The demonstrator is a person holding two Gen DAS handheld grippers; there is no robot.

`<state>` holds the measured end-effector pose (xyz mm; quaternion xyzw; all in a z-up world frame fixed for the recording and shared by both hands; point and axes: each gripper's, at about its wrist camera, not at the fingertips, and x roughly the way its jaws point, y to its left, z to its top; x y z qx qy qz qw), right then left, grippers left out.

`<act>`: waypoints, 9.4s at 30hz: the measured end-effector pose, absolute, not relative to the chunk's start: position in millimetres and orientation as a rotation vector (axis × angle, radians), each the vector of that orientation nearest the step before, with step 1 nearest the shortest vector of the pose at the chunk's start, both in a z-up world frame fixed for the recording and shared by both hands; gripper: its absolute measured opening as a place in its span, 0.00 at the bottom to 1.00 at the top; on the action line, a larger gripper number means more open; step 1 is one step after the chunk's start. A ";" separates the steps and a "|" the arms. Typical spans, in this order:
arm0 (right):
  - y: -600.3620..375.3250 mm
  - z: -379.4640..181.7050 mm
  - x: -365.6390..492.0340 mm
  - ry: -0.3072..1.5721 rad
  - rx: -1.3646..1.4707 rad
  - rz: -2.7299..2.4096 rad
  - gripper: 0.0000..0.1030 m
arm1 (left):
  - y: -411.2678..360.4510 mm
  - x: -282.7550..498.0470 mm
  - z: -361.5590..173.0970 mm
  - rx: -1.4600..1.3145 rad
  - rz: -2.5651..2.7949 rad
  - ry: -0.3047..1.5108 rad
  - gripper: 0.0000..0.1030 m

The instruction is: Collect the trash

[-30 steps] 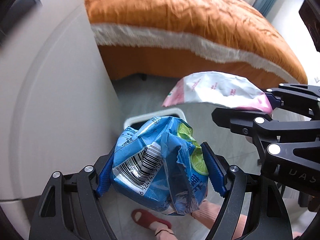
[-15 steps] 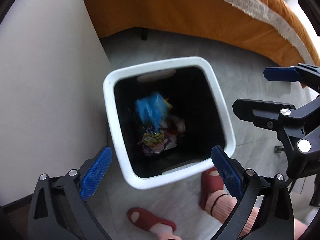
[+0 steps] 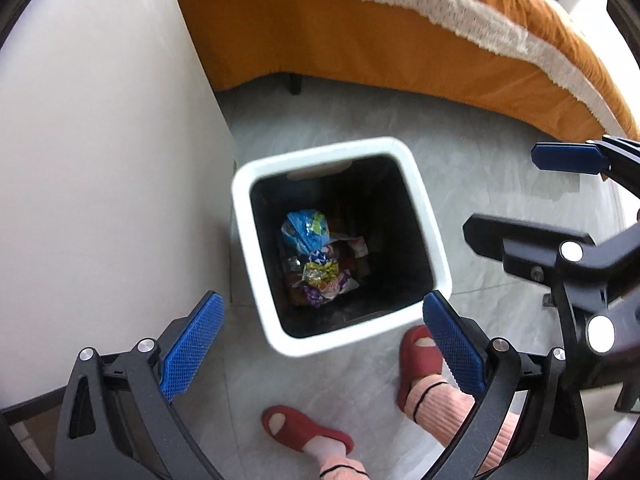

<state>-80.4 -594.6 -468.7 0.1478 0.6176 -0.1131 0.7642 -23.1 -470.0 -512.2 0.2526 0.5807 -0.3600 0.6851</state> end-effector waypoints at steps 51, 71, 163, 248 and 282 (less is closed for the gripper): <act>-245.0 -64.0 74.4 0.761 -0.009 0.311 0.95 | -51.3 67.4 -56.3 0.183 -0.065 0.658 0.95; -103.1 -121.4 231.4 0.846 -0.284 0.409 0.95 | 28.6 175.8 -118.4 0.183 0.097 0.813 0.95; -600.7 -513.6 -64.0 1.323 0.348 -0.309 0.96 | -466.4 -30.9 -544.6 0.536 -0.838 1.265 0.95; -223.0 9.8 -23.7 0.628 -0.078 0.043 0.96 | -34.3 -15.6 0.0 0.050 0.016 0.619 0.95; -207.5 -11.3 2.2 0.687 -0.051 0.023 0.96 | -9.6 15.6 -24.6 -0.015 -0.020 0.679 0.95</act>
